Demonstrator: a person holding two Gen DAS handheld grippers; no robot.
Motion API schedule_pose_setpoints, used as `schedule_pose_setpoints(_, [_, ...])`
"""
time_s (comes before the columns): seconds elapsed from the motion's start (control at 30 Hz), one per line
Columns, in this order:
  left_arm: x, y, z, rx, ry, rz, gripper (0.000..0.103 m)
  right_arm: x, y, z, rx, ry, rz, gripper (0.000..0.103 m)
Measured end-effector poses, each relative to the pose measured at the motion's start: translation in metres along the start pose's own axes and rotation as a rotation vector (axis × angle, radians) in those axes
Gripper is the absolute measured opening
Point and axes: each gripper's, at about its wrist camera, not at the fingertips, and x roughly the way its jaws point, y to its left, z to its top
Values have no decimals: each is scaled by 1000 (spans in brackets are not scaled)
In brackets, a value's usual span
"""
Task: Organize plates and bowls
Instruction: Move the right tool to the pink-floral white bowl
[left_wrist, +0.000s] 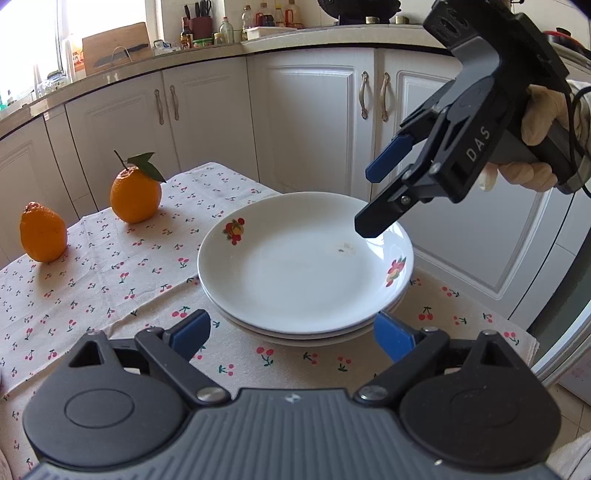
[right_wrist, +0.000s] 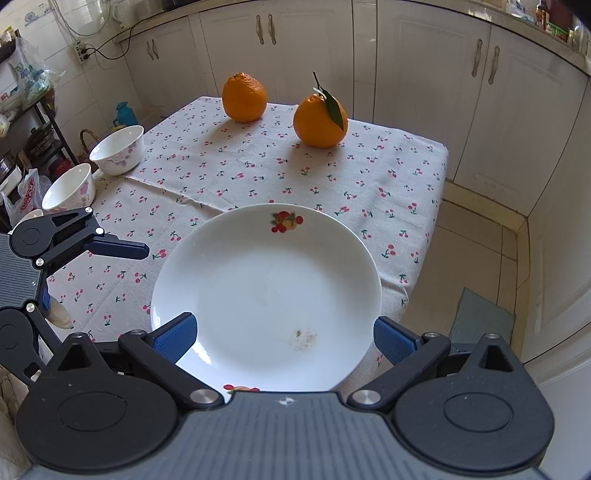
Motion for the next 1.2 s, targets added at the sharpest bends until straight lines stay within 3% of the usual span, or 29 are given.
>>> schedule_pose_setpoints(0.33, [-54,13,-14,-49,-90,77,99,-12,72,11,-126,-124,-86,103])
schedule_pose_setpoints(0.6, [-110,33,-47,-100,-131,217,100,-5,144,19,-211,-216,-85,103])
schedule_pose_setpoints(1.2, [-201,90,-145,-198,-75,467,100,40,270,38,-246,-288,64,103])
